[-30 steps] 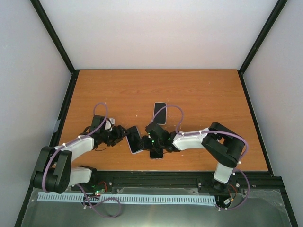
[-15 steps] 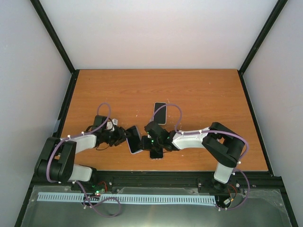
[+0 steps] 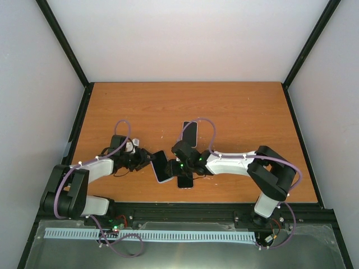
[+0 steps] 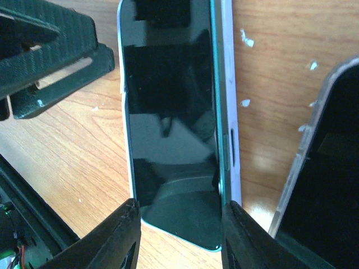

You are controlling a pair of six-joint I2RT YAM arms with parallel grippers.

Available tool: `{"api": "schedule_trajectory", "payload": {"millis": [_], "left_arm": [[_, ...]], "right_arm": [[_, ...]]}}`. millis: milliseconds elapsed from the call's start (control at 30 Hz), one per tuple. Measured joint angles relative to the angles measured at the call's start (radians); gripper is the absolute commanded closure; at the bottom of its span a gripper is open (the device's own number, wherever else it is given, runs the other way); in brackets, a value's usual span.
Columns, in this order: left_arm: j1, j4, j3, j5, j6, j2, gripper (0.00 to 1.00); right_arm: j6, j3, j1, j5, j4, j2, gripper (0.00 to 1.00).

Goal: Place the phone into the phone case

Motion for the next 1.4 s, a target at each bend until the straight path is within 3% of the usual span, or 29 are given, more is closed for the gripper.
{"api": "schedule_trajectory", "payload": {"millis": [333,700,1033,1400], "left_arm": [[0.001,-0.006,0.0,-0.004,0.0,0.001,0.48],[0.001,0.027,-0.042,0.021,-0.018,0.01,0.58],[0.008,0.102,-0.099,0.055,-0.06,0.009,0.65],[0.011,0.174,-0.143,0.082,-0.094,0.003,0.65]], "right_arm": [[-0.067,0.112,-0.025,0.023,-0.042,0.062,0.49],[-0.102,0.134,-0.031,-0.031,-0.014,0.148,0.41],[-0.007,0.118,-0.06,-0.154,0.09,0.173,0.41],[0.069,0.086,-0.089,-0.139,0.177,0.181,0.37]]}}
